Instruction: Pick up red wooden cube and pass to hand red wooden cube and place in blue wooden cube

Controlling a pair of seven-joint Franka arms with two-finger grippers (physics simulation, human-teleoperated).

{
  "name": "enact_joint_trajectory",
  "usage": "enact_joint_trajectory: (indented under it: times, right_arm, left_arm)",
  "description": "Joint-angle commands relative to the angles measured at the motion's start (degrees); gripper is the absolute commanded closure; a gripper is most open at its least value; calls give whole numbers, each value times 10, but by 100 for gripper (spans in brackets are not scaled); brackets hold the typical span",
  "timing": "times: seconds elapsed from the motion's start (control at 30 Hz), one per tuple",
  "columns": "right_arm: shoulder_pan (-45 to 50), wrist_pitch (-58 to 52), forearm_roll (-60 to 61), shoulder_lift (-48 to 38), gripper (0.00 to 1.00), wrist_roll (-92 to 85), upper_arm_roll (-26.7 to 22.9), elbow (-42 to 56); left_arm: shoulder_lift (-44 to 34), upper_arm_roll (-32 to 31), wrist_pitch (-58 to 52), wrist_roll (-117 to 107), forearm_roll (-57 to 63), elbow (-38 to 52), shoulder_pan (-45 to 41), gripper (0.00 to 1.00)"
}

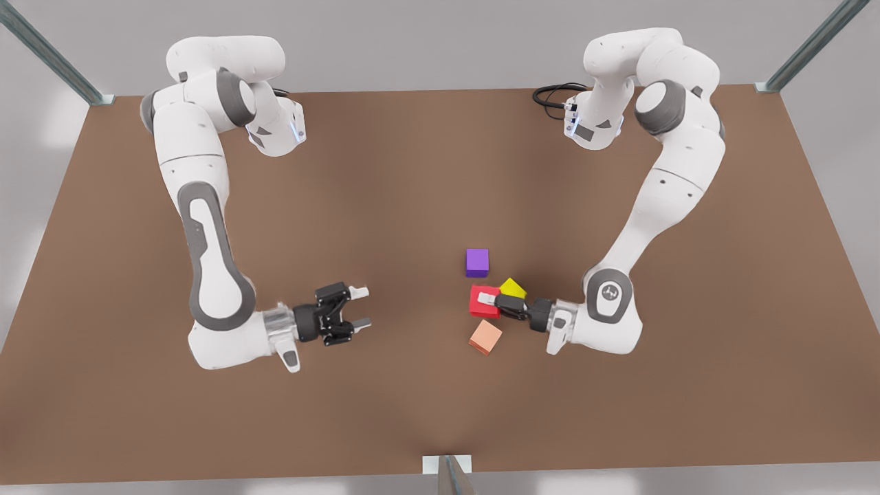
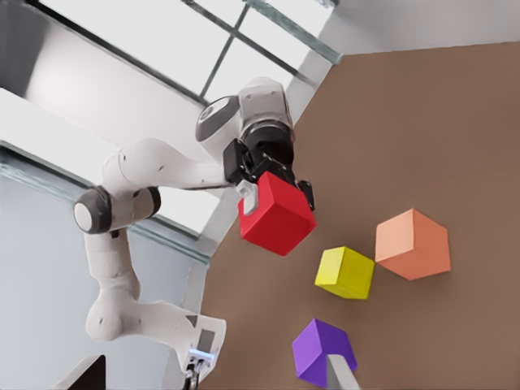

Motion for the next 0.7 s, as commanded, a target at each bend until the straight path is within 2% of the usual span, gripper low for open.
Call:
enact_joint_trajectory:
  times: [0.0,0.13,0.27,0.43,0.67]
  right_arm:
    - [-2,52,45,0,0,-713,0,-1]
    - [15,67,52,8,0,-734,1,-5]
    - [61,134,120,24,0,-730,1,-17]
    - [97,206,154,36,0,-728,1,-19]
    - [124,228,212,48,0,-727,7,-23]
  left_arm:
    - [3,-3,42,-201,-48,1,1,33]
    - [5,-3,44,-189,-48,1,0,33]
    - [9,-3,53,-108,-45,7,-19,33]
    - [9,-3,59,-107,-45,7,-20,33]
    - [12,-4,59,-88,-66,6,-25,33]
